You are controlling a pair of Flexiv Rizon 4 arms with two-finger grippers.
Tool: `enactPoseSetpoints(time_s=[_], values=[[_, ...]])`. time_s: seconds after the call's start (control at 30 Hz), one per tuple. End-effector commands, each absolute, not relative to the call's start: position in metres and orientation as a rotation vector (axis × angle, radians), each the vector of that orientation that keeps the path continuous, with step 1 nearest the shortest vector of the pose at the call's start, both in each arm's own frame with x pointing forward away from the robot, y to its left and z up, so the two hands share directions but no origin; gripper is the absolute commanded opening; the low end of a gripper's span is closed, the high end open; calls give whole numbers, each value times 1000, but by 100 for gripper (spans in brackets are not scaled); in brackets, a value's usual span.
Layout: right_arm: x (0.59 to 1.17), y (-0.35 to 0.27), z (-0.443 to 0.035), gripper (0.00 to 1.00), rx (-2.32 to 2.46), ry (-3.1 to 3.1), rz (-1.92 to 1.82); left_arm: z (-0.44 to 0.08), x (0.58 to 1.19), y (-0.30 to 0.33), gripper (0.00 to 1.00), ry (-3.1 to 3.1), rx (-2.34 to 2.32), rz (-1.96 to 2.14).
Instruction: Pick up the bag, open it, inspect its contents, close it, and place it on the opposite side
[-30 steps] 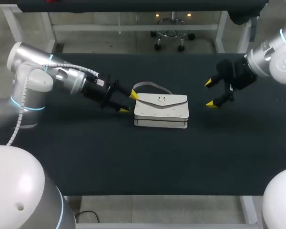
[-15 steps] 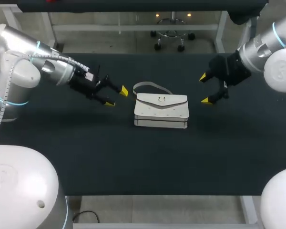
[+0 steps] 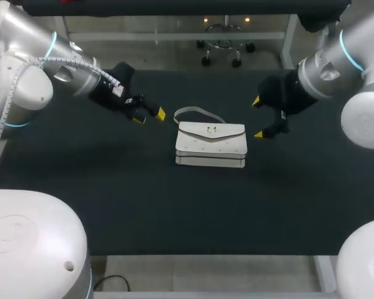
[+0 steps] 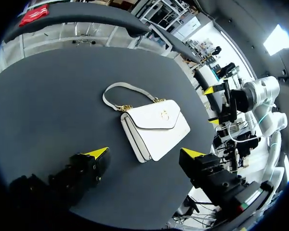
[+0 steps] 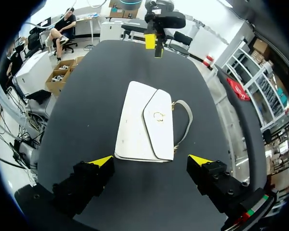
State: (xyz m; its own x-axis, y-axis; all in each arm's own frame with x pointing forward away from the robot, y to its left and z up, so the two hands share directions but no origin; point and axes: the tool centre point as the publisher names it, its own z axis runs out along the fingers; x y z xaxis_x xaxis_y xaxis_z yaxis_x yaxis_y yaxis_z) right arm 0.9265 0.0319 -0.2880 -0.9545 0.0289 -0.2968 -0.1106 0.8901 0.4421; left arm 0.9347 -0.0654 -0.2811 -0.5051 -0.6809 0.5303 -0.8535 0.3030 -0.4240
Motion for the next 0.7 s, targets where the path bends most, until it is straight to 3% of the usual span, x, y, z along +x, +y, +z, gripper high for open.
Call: enactPoseSetpoints(time_s=[0.03,0.7], values=[[923,40,-290,100,-8,2694,581,-272,937,-64,100,-2389,1362,973],[918,54,-285,100,118,2699,345,-255,937,-62,100,-2740,1115,537]])
